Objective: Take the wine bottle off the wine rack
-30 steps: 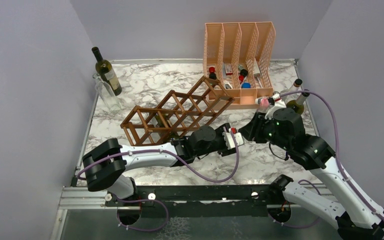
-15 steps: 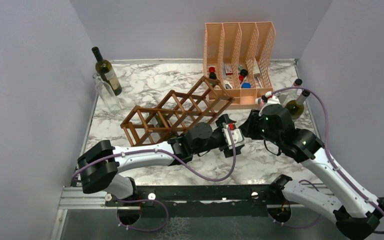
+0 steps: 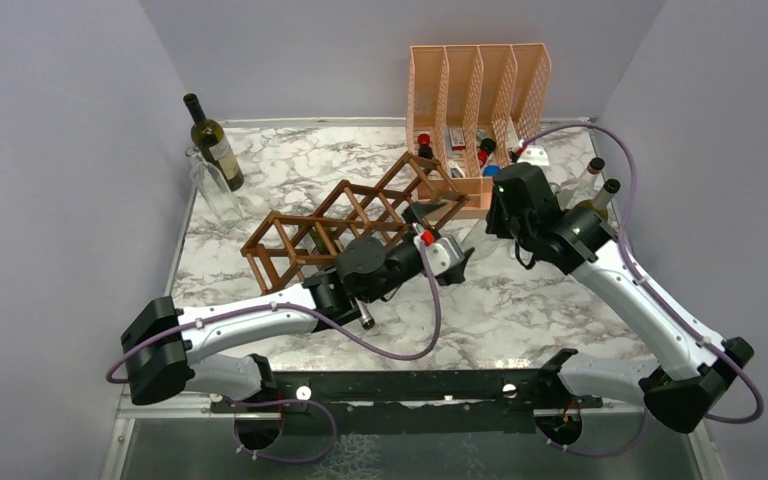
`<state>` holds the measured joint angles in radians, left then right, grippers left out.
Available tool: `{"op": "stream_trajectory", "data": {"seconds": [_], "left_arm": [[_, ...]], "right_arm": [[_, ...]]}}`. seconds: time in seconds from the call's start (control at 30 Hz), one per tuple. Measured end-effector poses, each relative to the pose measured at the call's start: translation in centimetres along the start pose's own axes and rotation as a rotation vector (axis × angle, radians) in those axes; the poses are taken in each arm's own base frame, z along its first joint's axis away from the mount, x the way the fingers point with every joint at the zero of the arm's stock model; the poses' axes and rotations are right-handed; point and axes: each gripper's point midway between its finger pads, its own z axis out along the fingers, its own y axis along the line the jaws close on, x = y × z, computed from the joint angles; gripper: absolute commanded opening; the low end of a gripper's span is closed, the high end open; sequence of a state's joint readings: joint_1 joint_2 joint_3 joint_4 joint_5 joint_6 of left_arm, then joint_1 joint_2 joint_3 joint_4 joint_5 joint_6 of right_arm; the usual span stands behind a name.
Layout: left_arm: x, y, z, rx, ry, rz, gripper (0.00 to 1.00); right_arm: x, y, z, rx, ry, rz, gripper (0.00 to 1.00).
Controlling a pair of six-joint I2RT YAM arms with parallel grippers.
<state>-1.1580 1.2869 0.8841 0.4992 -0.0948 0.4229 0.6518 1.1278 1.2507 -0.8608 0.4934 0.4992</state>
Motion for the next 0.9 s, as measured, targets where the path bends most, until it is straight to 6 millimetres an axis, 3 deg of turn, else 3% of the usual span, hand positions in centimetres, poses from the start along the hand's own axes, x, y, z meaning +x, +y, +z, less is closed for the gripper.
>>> {"op": "stream_trajectory", "data": {"seconds": [0.17,0.27,0.37,0.57,0.9], "left_arm": [[-0.5,5.3,-1.3,-0.186,-0.007,0.013,0.97],[-0.2,7.1,-1.8,-0.261,0.006,0.022,0.96],[0.4,7.4,-2.1,-0.279,0.02,0.033,0.96],[0.8,7.4,-2.2,-0.283,0.031,0.047,0.96],[0.3,8.5,-2.6,-0.31,0.014,0.047,0.95]], "right_arm": [[-2.0,-1.0,1.9,0.073,0.003,-0.023,0.01],[-3.0,-2.6,3.0,0.121,0.01,-0.008,0.01],[-3.2,-3.7,4.1,0.156,0.028,-0.016,0.01],[-2.6,-3.2,6.2,0.162,0.078,-0.065,0.01],[-4.5,-2.6,7.6,0.154,0.043,-0.073,0.01]]}}
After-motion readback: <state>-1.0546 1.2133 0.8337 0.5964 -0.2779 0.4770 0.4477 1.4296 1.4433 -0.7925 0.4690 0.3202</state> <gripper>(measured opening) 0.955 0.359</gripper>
